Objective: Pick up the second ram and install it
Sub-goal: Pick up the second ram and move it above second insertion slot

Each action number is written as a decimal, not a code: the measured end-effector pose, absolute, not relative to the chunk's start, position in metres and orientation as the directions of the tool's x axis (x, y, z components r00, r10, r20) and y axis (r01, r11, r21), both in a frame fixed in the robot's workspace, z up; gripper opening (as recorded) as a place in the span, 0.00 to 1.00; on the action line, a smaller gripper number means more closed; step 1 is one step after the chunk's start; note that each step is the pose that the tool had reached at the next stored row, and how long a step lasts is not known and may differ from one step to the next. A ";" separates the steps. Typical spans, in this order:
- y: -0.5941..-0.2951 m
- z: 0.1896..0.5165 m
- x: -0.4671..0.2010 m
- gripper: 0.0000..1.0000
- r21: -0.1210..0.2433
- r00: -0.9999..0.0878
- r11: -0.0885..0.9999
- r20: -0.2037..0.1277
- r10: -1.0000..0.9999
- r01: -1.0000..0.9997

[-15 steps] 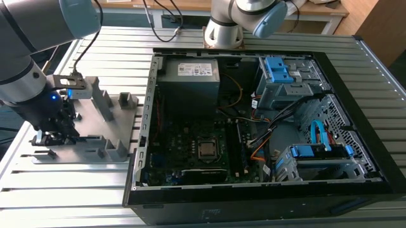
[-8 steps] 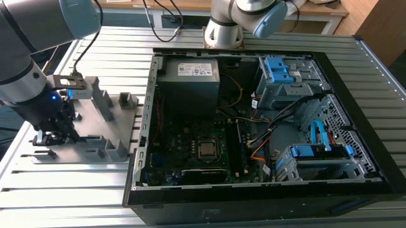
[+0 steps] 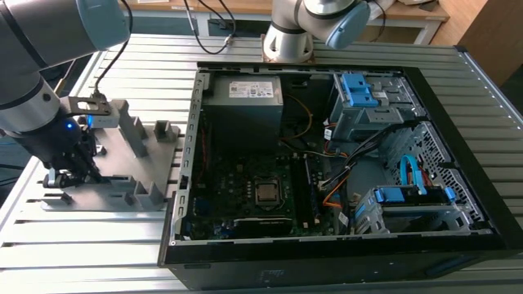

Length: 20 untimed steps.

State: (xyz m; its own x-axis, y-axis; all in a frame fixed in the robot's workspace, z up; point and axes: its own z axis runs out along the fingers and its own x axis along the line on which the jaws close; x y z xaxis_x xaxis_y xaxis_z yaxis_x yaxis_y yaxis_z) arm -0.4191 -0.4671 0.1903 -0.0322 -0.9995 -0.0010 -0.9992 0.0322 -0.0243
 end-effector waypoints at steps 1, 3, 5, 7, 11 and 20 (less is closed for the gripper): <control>-0.467 0.190 -0.419 0.14 -0.024 -0.032 0.032 -0.001 -0.999 -0.999; -0.467 0.190 -0.419 0.14 -0.024 -0.032 0.032 -0.001 -0.999 -0.999; -0.467 0.190 -0.419 0.14 -0.024 -0.032 0.032 -0.001 -0.999 -0.999; -0.467 0.190 -0.419 0.14 -0.024 -0.032 0.032 -0.001 -0.999 -0.999; -0.467 0.190 -0.419 0.14 -0.024 -0.032 0.032 -0.001 -0.999 -0.999; -0.467 0.193 -0.419 0.14 -0.025 -0.032 0.032 -0.001 -0.999 -0.999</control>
State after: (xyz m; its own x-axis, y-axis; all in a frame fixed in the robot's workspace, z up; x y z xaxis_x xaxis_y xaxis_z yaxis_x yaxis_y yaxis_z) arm -0.4191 -0.4670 0.1934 -0.0322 -0.9995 -0.0008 -0.9992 0.0323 -0.0245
